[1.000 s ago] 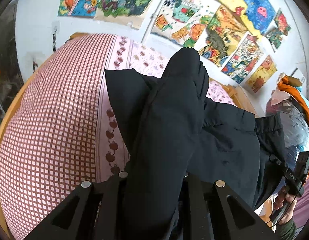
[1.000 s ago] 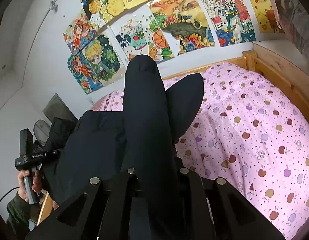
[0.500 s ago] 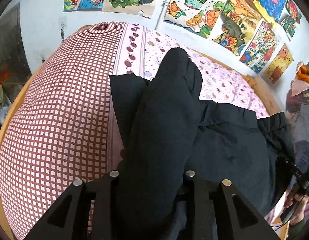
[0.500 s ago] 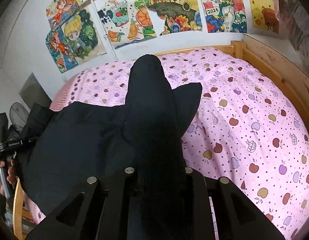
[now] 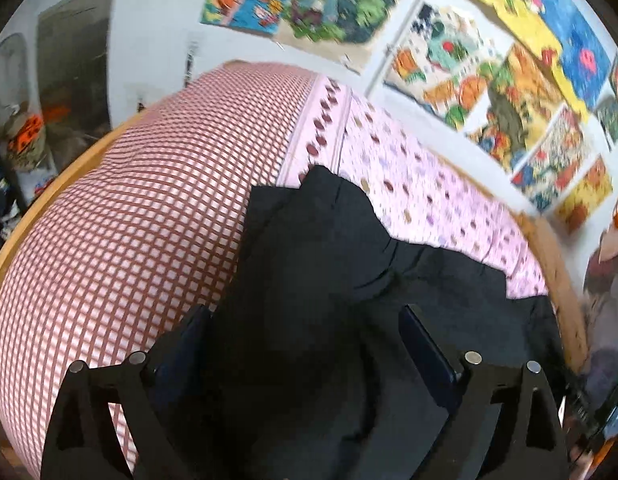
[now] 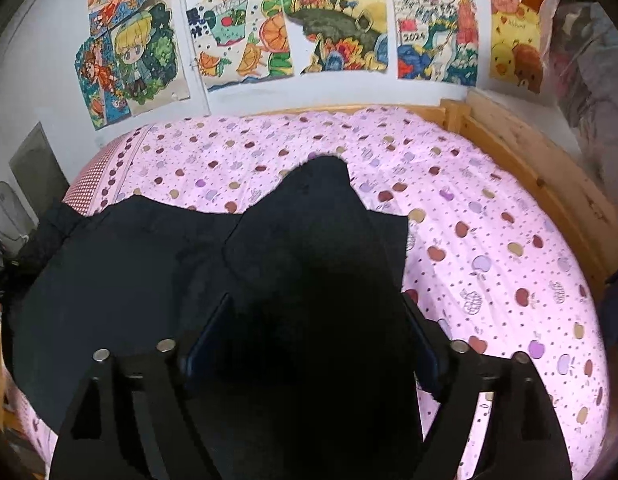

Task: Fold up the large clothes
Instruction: 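Lower the folded jacket onto the duvet and open both grippers, then pull both open grippers back from the folded jacket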

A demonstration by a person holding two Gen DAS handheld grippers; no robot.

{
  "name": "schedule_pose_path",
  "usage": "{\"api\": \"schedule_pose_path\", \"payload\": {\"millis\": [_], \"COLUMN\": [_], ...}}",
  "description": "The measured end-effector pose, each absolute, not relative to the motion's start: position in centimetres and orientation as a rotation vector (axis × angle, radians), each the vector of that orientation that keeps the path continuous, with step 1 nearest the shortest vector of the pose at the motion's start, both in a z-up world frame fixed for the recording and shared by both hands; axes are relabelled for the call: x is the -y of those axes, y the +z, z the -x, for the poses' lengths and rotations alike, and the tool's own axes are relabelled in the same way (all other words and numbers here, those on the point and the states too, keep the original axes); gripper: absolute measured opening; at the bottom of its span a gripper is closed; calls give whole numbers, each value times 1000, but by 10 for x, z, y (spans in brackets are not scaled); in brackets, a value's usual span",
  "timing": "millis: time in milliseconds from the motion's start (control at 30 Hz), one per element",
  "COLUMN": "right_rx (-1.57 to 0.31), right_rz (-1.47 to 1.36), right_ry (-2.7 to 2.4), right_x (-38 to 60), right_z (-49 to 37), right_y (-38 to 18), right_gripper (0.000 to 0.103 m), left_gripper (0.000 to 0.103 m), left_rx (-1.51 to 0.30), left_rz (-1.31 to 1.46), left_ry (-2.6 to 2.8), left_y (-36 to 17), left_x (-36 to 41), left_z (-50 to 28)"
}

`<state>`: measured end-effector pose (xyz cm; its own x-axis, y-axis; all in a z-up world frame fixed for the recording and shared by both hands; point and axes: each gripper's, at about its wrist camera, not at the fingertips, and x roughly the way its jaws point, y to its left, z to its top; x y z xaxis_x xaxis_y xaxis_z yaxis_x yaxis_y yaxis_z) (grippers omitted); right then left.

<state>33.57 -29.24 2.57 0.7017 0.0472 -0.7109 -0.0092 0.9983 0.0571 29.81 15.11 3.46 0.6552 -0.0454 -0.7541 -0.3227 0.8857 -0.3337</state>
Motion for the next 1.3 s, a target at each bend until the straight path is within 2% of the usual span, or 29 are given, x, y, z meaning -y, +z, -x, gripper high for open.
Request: {"api": "schedule_pose_path", "payload": {"millis": [200,433,767,1300], "right_rx": [-721,-595,-516,-453], "right_rz": [-28,3,-20,-34], "right_ry": [25,32,57,89], "right_x": [286,273,265,241], "right_z": [-318,-288,-256,-204], "right_y": [45,70,87,101], "right_gripper": [91,94,95,95], "left_gripper": [100,103,103,103], "left_rx": [-804,-717,-576,-486], "left_rz": [425,310,170,49], "left_ry": [189,252,207,108], "left_y": [43,63,91,115], "left_x": [-141,-121,-86,-45], "left_z": [-282,-257,-210,-142]}}
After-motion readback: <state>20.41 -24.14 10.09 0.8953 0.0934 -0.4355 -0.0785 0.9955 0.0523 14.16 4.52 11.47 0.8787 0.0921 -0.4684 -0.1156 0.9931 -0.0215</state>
